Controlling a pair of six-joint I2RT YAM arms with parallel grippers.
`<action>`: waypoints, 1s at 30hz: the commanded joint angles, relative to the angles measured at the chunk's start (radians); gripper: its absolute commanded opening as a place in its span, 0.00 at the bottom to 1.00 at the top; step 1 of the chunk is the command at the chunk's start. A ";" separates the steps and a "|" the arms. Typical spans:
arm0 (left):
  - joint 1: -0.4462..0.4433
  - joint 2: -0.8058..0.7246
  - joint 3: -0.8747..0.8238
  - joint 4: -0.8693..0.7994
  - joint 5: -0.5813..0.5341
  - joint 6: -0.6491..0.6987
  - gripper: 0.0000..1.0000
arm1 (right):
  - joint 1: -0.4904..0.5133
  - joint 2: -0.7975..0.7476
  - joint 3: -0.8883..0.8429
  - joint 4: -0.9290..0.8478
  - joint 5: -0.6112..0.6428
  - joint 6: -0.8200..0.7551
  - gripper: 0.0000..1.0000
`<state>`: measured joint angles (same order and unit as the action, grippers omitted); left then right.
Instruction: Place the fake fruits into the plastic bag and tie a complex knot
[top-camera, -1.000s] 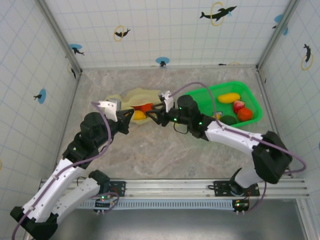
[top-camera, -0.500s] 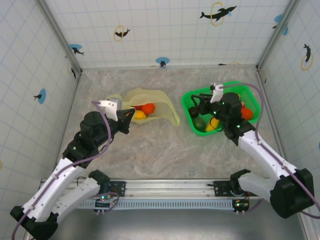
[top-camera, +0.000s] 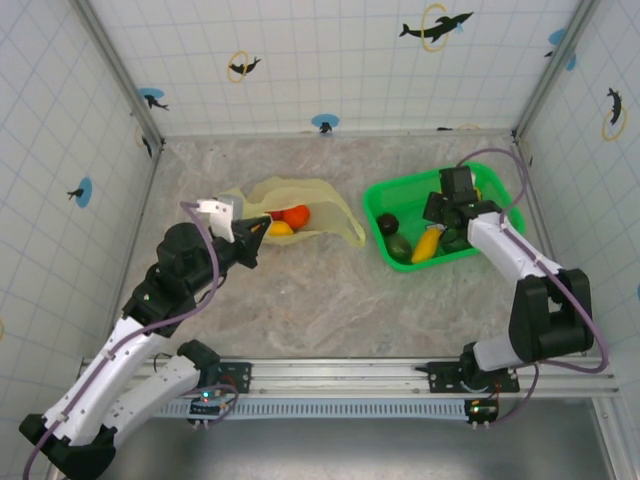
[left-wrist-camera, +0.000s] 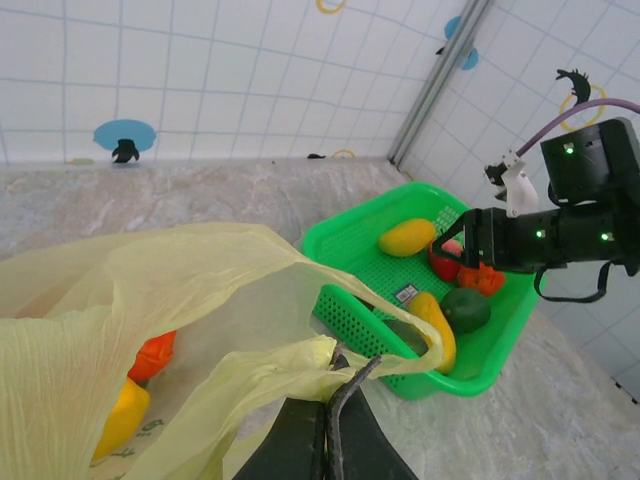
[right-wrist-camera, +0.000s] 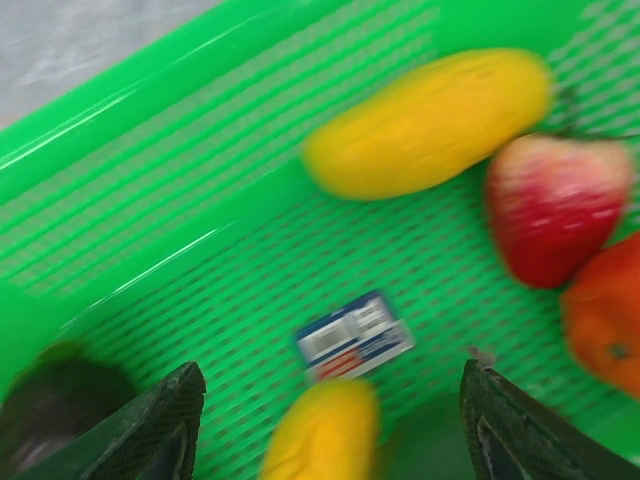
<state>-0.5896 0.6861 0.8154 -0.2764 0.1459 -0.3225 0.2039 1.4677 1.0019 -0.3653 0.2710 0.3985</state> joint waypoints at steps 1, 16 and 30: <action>-0.011 -0.017 0.030 0.014 0.011 -0.018 0.00 | -0.080 0.076 0.061 -0.066 0.075 -0.033 0.71; -0.052 -0.024 0.037 -0.007 -0.039 0.020 0.00 | -0.177 0.261 0.149 0.109 -0.120 0.300 0.71; -0.056 0.006 0.070 -0.016 -0.043 0.036 0.00 | -0.181 0.341 0.106 0.293 -0.051 0.866 0.70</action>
<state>-0.6407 0.6910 0.8520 -0.2852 0.1108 -0.3107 0.0261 1.7638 1.0664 -0.1219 0.1963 1.1637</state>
